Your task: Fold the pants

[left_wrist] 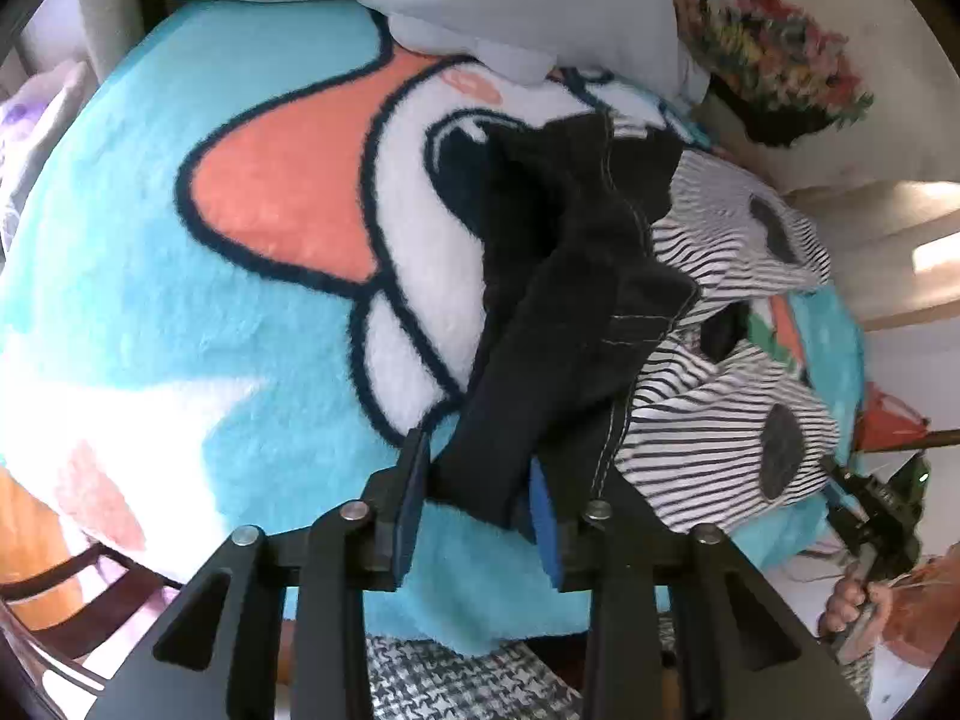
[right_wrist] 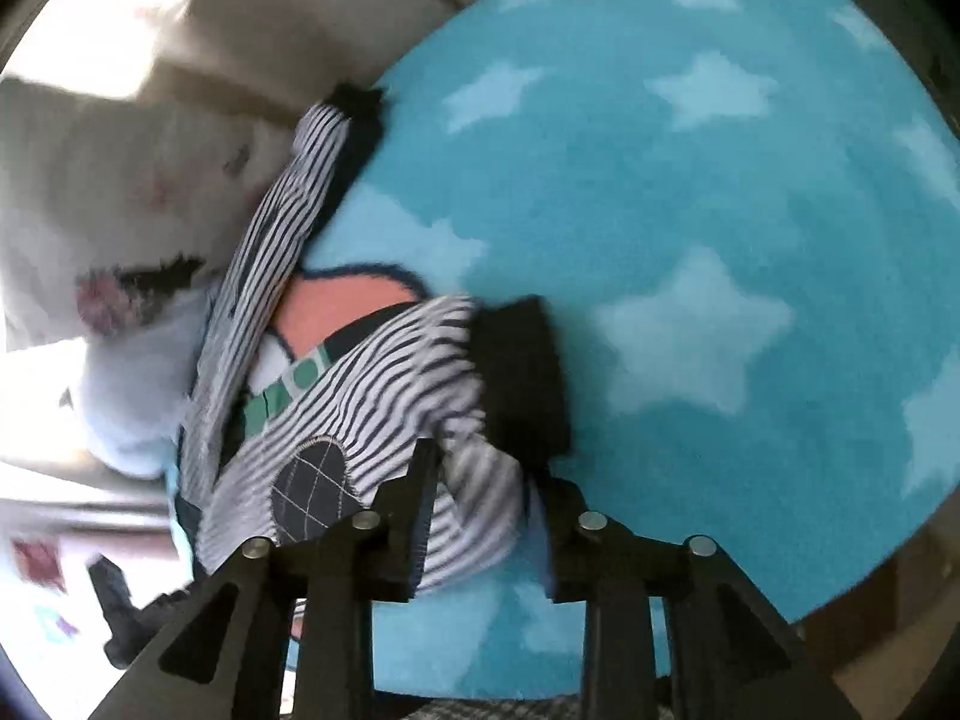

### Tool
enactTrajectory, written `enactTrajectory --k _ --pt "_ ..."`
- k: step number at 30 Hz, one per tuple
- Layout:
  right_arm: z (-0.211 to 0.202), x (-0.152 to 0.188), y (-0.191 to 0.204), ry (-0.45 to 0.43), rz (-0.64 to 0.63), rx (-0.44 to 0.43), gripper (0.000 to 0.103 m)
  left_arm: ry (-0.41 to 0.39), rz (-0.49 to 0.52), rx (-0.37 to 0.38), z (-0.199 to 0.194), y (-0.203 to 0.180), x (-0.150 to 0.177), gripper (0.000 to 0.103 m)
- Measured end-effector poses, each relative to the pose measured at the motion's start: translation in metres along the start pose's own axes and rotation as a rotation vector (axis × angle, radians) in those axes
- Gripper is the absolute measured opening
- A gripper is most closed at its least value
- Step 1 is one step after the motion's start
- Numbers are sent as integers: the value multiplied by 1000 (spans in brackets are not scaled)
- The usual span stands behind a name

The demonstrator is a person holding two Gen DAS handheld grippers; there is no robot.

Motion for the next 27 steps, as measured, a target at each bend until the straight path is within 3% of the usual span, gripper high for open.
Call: enactTrajectory --k 2,5,9,12,16,17,19,24,27 --pt "-13 1 -8 -36 18 12 47 -30 -3 14 -17 3 5 33" --pt "-35 1 -16 -91 32 67 47 -111 91 -45 -59 -14 6 33" --pt "-57 -3 -10 -133 19 119 47 -218 295 -19 -122 -77 -1 38" --pt "-59 -2 -2 -121 -3 166 51 -289 486 52 -171 -144 -1 42" --pt "-52 5 2 -80 4 225 51 -339 760 189 -238 -233 24 45" --pt "-50 6 5 -72 4 237 51 -347 833 212 -256 -253 34 47" --pt "-48 10 11 -64 -3 259 51 -352 924 239 -282 -282 50 62" --pt "-50 16 25 -54 -34 338 51 -361 1056 217 -323 -334 78 66" --pt "-53 17 26 -46 -7 347 51 -322 1085 212 -336 -338 88 67"
Point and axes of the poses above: each gripper's, at about its wrist camera, not at the fingertips, and z roughly the way its jaws point, y to its left, x to its underside, the point moved 2 cm from there along z, roughly the way its jaws point, and after that the axes turned 3 degrees about y, right-handed, at the moved point
